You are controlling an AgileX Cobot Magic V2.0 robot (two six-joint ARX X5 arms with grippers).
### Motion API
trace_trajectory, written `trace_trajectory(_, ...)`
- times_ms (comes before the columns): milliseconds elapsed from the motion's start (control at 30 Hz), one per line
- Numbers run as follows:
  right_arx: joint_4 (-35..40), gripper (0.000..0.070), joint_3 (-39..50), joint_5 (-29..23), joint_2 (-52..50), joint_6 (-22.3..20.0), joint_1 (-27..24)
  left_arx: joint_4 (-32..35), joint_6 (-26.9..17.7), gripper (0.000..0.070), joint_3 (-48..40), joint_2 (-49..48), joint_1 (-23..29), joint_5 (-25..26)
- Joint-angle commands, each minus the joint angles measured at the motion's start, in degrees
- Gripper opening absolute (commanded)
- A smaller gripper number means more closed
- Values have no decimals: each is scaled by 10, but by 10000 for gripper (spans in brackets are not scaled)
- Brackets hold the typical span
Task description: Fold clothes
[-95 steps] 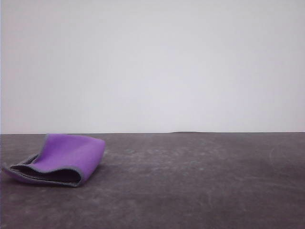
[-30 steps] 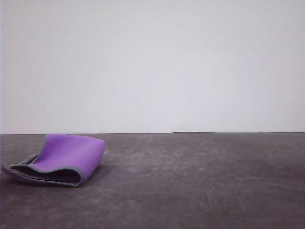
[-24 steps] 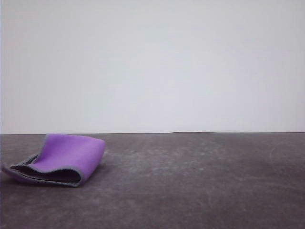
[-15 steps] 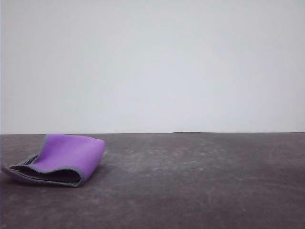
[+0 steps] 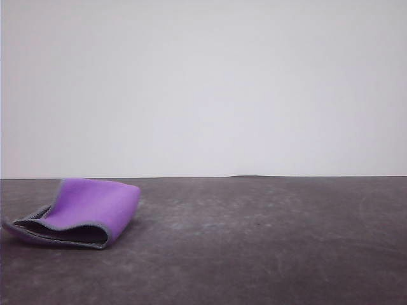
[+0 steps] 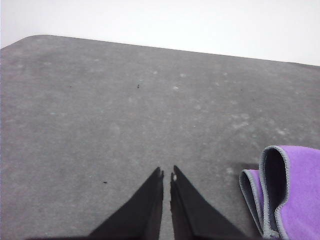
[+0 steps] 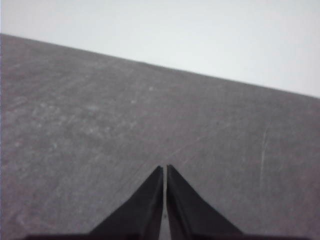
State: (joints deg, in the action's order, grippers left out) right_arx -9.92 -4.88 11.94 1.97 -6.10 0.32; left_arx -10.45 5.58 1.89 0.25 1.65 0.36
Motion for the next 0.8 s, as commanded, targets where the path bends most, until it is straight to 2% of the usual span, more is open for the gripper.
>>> trace_trajectory(0, 9, 5, 11, -1, -8, 10, -1, -3, 1, 16, -11, -1, 1, 0)
trace_trajectory(100, 12, 5, 28, -6, -18, 11, -1, -2, 1, 16, -11, -1, 1, 0)
trace_trajectory(300, 1, 5, 42, -50, -18, 31, -1, -2, 1, 16, -11, -1, 1, 0)
trace_trajectory(767, 3, 5, 42, -51, -18, 45, -2, -3, 1, 16, -11, -1, 1, 0)
